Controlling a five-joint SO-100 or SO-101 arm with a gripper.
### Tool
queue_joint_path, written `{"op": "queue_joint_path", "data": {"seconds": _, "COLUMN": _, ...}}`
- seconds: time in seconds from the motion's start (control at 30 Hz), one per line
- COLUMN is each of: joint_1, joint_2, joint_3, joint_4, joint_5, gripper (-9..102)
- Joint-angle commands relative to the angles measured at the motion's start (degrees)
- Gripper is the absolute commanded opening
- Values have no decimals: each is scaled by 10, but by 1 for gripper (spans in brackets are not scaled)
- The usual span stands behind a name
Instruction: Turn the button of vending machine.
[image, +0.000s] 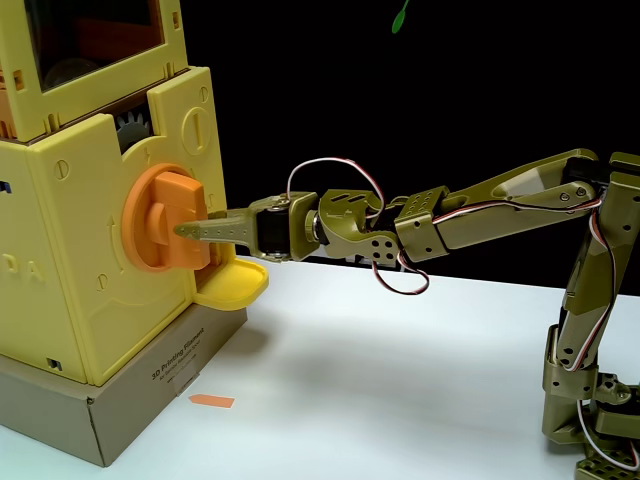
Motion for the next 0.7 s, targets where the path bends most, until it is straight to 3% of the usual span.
{"op": "queue_joint_path", "data": {"seconds": 0.0, "joint_1": -8, "joint_2": 5, "joint_3": -24, "joint_4": -10, "joint_5": 1, "gripper": 22}}
{"op": "queue_joint_path", "data": {"seconds": 0.27, "joint_1": -18, "joint_2": 8, "joint_3": -19, "joint_4": -16, "joint_5": 4, "gripper": 1}}
{"op": "queue_joint_path", "data": {"seconds": 0.67, "joint_1": -27, "joint_2": 16, "joint_3": -12, "joint_4": -18, "joint_5": 39, "gripper": 0}}
